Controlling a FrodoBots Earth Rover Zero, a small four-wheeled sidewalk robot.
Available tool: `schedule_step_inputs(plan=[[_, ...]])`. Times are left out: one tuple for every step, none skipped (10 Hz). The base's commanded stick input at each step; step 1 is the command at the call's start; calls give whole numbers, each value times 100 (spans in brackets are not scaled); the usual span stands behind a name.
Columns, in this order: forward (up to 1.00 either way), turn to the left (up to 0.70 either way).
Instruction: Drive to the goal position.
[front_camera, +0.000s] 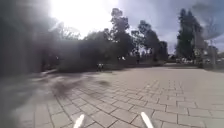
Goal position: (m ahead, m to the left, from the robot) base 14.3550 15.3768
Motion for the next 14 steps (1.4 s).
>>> schedule_step_inputs(plan=[[0,70],[0,70],[0,70],[0,70],[0,70],[0,70],[0,70],[0,70],[0,70],[0,70],[0,70],[0,70],[0,70],[0,70]])
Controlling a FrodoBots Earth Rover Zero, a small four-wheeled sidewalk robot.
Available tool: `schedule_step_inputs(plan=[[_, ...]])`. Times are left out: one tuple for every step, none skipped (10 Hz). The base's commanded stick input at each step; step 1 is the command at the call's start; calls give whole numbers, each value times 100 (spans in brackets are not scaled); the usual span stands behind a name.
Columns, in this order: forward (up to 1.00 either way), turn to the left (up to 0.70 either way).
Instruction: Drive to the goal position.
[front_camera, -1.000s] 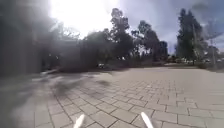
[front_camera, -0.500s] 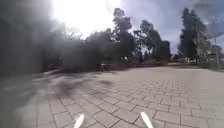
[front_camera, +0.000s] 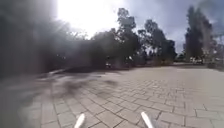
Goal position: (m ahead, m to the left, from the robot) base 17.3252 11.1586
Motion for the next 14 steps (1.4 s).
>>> schedule_step_inputs(plan=[[0,70],[0,70],[0,70],[0,70],[0,70],[0,70],[0,70],[0,70],[0,70],[0,70],[0,70],[0,70],[0,0],[0,0]])
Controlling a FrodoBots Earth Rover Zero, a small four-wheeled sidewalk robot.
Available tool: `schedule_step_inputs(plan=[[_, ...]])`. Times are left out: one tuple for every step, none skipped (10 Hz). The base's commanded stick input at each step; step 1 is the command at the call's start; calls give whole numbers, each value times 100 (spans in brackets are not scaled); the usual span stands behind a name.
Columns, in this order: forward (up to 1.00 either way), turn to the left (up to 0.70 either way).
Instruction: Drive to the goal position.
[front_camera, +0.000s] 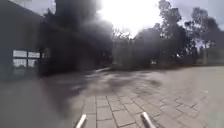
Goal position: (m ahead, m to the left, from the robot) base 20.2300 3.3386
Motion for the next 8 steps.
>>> schedule_step_inputs(plan=[[0,0],[0,0],[0,0],[0,0],[0,0],[4,0],[25,0],[46,0]])
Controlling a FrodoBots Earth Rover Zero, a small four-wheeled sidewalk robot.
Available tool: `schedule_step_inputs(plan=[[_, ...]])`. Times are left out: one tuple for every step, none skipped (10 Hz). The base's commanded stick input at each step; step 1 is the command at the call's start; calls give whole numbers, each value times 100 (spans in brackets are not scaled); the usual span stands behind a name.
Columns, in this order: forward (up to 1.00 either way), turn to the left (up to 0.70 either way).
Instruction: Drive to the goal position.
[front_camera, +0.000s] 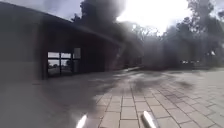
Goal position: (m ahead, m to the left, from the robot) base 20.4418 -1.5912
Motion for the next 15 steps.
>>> schedule_step_inputs(plan=[[50,0],[50,0],[50,0],[50,0],[50,0],[50,-50],[50,-50],[50,0],[50,0],[50,0],[50,0],[50,0],[50,0],[50,0],[50,0]])
